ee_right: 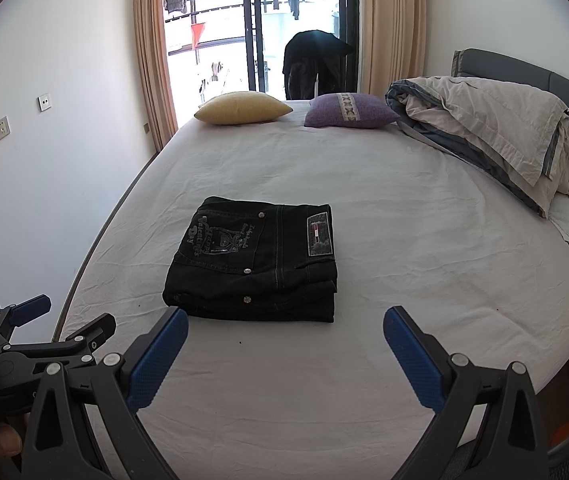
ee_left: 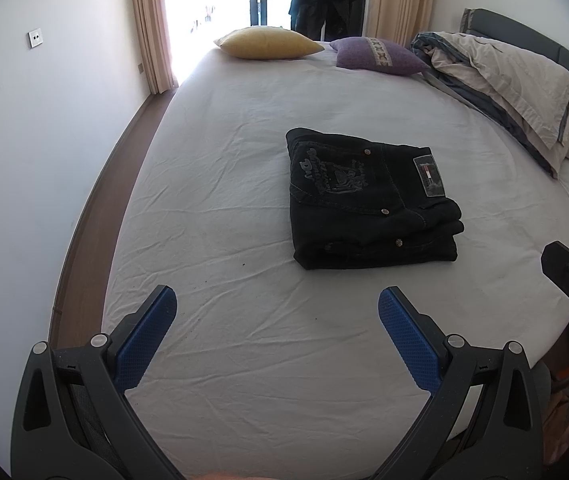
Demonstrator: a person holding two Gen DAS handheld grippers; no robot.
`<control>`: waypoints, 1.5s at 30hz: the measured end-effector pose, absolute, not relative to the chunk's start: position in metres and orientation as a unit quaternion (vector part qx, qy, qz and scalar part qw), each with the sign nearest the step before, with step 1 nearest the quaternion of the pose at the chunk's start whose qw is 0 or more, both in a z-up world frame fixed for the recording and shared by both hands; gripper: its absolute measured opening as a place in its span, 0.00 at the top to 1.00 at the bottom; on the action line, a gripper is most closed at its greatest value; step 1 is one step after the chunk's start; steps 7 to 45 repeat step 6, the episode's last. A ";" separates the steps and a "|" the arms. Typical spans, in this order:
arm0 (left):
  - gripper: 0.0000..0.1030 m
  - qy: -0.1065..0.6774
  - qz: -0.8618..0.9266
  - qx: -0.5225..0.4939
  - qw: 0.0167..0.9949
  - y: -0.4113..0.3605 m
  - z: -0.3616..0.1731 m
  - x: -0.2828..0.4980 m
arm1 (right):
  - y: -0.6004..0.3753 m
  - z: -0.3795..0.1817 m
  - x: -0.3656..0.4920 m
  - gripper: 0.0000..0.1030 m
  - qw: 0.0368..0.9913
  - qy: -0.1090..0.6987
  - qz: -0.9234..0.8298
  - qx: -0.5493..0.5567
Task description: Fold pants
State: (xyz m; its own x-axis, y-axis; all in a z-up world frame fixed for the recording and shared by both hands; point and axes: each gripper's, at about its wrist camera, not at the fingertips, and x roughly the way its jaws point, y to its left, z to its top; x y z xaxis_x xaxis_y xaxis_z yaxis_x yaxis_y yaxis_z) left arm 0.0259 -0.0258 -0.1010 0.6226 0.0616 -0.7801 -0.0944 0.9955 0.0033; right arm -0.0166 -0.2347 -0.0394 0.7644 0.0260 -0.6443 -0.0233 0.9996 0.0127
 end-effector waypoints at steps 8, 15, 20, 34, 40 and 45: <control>0.00 0.432 0.047 -0.022 0.900 -0.022 -0.102 0.026 | -0.239 -0.041 -0.017 0.02 0.938 0.346 0.014 0.003; 0.00 0.432 0.047 -0.022 0.900 -0.022 -0.102 0.026 | -0.239 -0.041 -0.017 0.02 0.938 0.346 0.014 0.003; 0.00 0.432 0.047 -0.022 0.900 -0.022 -0.102 0.026 | -0.239 -0.041 -0.017 0.02 0.938 0.346 0.014 0.003; 0.00 0.432 0.047 -0.022 0.900 -0.022 -0.102 0.026 | -0.239 -0.041 -0.017 0.02 0.938 0.346 0.014 0.003; 0.00 0.432 0.047 -0.022 0.900 -0.022 -0.102 0.026 | -0.239 -0.041 -0.017 0.02 0.938 0.346 0.014 0.003; 0.00 0.432 0.047 -0.022 0.900 -0.022 -0.102 0.026 | -0.239 -0.041 -0.017 0.02 0.938 0.346 0.014 0.003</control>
